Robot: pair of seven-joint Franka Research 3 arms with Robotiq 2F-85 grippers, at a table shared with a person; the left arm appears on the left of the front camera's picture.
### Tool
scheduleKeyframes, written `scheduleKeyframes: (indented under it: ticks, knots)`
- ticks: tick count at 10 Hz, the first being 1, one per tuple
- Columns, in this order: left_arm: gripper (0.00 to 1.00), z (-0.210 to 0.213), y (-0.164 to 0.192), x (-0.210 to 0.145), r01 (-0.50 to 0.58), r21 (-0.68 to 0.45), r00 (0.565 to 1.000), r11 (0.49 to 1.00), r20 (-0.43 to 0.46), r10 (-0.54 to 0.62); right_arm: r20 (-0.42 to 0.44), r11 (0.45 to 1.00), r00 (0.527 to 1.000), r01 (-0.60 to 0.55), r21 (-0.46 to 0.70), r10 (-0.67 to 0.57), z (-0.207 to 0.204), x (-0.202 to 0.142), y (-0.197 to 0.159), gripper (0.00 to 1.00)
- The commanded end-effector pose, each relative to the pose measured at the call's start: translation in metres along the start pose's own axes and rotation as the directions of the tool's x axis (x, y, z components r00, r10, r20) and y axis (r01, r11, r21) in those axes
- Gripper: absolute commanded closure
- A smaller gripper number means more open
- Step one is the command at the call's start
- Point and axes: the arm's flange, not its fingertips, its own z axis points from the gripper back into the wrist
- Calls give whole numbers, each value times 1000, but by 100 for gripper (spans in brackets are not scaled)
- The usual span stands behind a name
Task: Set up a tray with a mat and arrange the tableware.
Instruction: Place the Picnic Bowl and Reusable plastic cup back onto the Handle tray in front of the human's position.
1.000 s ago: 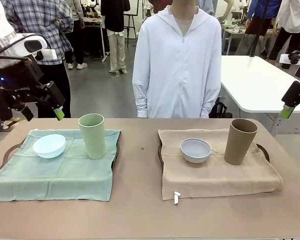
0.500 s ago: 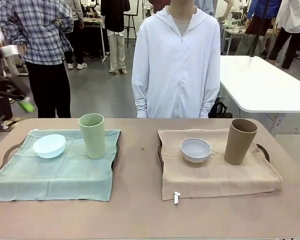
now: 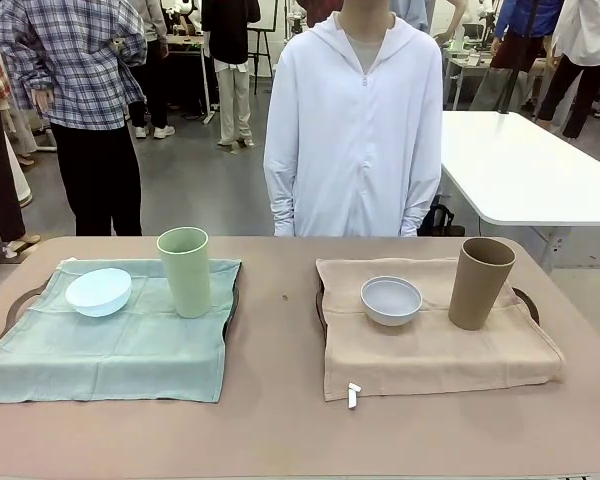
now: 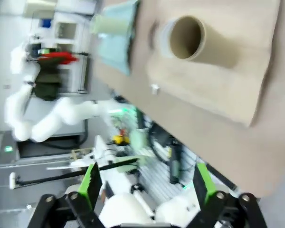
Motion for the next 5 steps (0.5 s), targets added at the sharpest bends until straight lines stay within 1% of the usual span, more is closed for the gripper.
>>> scheduleKeyframes:
  ticks: [1, 2, 3, 4, 5]
  knots:
    - [0, 14, 25, -6, -7, -138, 999, 990, 31, 12, 57, 979, 998, -45, 199, 34, 33, -7, -20, 0]
    - [0, 16, 31, -12, -19, -178, 998, 984, 59, 30, 90, 954, 995, -75, 290, 51, 44, -15, -31, 0]
    - [0, 19, 38, -16, -26, -208, 996, 978, 77, 43, 119, 935, 992, -75, 346, 36, 54, -23, -42, 0]
    - [0, 19, 50, -23, -40, -245, 993, 969, 96, 65, 139, 927, 990, -26, 374, -29, 62, -32, -59, 0]
    - [0, 22, 61, -27, -57, -258, 992, 964, 95, 84, 153, 923, 985, 18, 385, -83, 66, -41, -73, 0]
